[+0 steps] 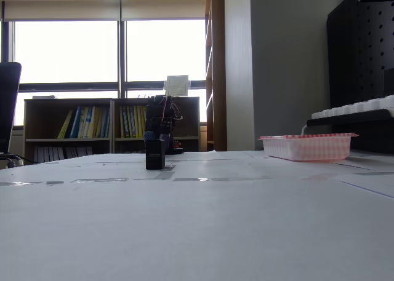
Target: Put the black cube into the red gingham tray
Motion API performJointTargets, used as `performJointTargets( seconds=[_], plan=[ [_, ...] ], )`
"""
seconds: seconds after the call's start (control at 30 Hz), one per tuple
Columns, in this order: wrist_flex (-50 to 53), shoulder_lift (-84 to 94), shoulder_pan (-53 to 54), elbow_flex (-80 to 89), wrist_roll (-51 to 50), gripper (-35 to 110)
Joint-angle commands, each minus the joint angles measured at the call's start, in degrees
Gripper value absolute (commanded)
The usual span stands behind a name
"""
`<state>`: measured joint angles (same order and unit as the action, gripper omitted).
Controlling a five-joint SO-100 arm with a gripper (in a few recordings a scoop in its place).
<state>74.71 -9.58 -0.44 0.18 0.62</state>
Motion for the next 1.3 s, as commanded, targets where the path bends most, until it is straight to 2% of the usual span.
performJointTargets(
  seconds=[0.0, 0.23, 0.27, 0.3, 0.33, 0.47, 0.57, 0.67, 0.8, 0.93, 1.13, 1.27],
  plan=[
    [1.76, -1.05, -0.09, 0.62, -0.79, 0],
    [1.85, -1.05, -0.09, 0.62, -0.97, 1],
    [1.49, -1.05, 0.00, 0.62, -2.20, 0],
    [-2.02, -0.79, -0.79, 0.62, -8.88, 0],
    [-7.65, 1.49, -1.14, 0.70, -12.39, 0],
    [-36.47, 21.09, -0.97, 3.08, -11.78, 1],
    [-59.33, 35.68, -0.18, 3.08, -9.14, 10],
    [-76.82, 48.34, 0.00, 3.08, -5.80, 21],
    [-94.75, 60.12, -0.26, 1.58, -1.85, 32],
    [-108.90, 72.86, 0.53, 1.58, -2.55, 40],
    [-130.52, 90.26, -0.18, 1.05, -2.90, 42],
    [-140.36, 98.26, -0.79, 0.79, -2.64, 44]
  ],
)
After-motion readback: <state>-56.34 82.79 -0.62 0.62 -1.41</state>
